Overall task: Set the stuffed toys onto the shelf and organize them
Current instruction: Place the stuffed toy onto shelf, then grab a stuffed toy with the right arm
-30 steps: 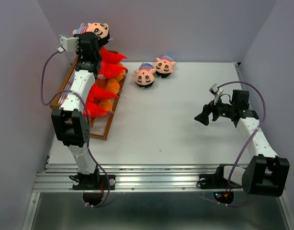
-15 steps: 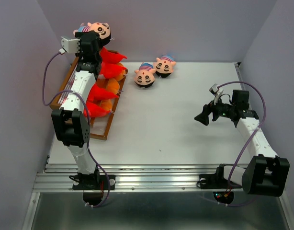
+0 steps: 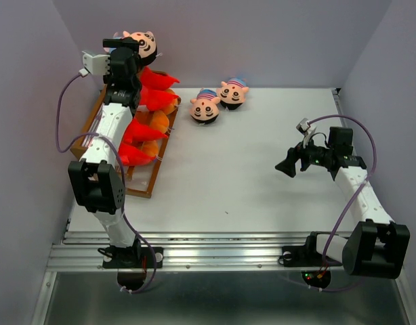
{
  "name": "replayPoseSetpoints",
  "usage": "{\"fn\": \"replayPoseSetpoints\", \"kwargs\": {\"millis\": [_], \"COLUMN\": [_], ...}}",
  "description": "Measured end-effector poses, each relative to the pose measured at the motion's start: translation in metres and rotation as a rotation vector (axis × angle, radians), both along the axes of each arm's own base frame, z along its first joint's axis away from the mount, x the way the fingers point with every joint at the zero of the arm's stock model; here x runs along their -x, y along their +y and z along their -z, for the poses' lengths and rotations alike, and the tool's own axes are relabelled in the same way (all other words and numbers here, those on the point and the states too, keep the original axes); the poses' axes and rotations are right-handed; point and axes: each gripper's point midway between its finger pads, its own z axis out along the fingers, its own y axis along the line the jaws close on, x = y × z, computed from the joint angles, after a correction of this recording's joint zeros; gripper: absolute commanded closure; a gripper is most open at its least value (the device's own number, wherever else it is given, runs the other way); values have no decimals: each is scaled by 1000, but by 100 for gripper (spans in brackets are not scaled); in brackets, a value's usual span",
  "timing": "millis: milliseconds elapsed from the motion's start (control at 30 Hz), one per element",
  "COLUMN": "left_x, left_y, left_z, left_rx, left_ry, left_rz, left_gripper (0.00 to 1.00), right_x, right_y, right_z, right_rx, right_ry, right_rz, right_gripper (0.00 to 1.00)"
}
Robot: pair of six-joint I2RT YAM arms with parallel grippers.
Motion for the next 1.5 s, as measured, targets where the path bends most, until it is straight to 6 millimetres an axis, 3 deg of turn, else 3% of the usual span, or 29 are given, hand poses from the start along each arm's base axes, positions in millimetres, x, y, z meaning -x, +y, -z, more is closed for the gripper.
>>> {"fn": "replayPoseSetpoints", "kwargs": {"millis": [367, 533, 667, 833, 933, 1067, 1167, 1300, 1500], "left_x": [28, 44, 77, 161, 196, 230, 250, 276, 317], "left_y": [7, 4, -2, -16, -27, -47, -59, -71, -86], "left_z": [-28, -38, -57, -77, -83, -64, -33, 5, 21], "left_rx": [-11, -94, -223, -451, -584, -758, -845, -913, -967], "left_ry": [-45, -38, -67, -158, -210, -218, -181, -145, -210], "left_rz": [4, 45, 112, 223, 293, 420, 520, 632, 731], "left_gripper": [1, 1, 1, 1, 1, 1, 1, 1, 1], "right_x": [0, 0, 0, 2, 7, 14, 15, 2, -21], "right_y": [0, 0, 0, 2, 5, 13, 18, 23, 59], "right_z": [-2, -2, -2, -3, -1, -3, -6, -12, -6], "right_rx": [2, 5, 6, -4, -23, -56, -97, -121, -87], "right_ry": [-9, -12, -15, -16, -6, -9, 28, 71, 156], "right_rz": [-1, -2, -4, -14, -33, -90, -133, -161, -233], "right_gripper": [0, 0, 0, 0, 0, 0, 0, 0, 0]}}
